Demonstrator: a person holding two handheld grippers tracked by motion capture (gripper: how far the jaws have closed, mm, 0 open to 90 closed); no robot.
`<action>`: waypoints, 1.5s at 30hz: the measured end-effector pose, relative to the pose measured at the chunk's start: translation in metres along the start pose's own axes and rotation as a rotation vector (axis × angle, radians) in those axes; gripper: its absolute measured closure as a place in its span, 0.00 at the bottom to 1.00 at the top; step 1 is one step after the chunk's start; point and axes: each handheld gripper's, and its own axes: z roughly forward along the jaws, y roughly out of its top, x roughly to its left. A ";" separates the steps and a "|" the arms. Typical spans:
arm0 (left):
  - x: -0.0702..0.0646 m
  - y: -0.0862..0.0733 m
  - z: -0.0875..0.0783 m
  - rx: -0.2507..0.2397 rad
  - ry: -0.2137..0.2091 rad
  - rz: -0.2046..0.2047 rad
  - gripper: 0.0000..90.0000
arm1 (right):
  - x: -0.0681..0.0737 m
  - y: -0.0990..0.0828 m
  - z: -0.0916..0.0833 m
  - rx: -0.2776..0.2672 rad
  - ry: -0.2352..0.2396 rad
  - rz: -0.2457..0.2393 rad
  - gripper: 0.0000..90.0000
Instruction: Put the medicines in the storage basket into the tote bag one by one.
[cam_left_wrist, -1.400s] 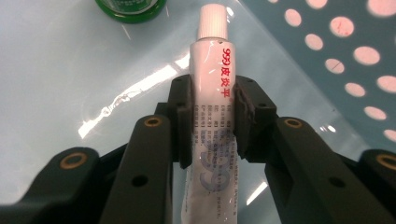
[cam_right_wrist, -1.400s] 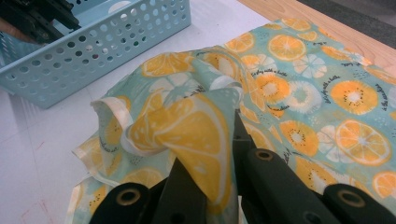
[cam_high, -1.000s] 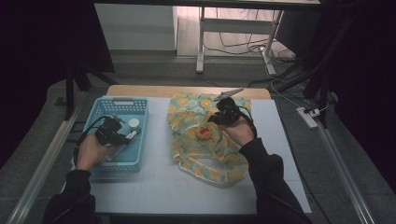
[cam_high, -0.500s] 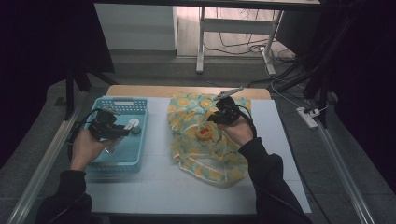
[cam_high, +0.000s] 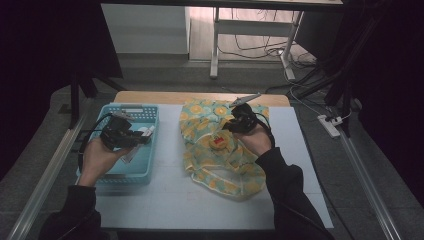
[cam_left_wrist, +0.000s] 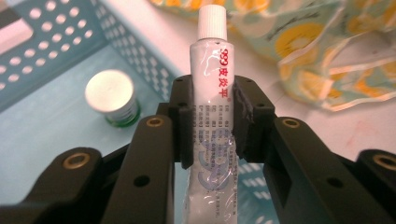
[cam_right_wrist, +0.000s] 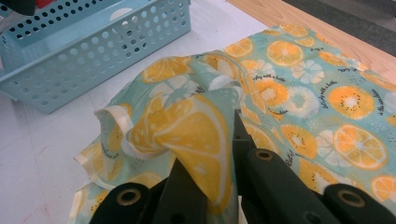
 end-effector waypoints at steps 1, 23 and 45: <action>-0.003 0.002 -0.001 -0.002 -0.003 0.005 0.79 | 0.000 0.000 0.000 0.001 -0.001 -0.001 0.99; -0.079 0.046 0.044 0.009 -0.167 0.137 0.79 | 0.000 0.001 -0.001 -0.004 -0.002 -0.001 0.99; -0.120 0.089 0.123 0.014 -0.204 0.173 0.79 | -0.002 0.003 -0.006 -0.012 0.001 0.005 0.99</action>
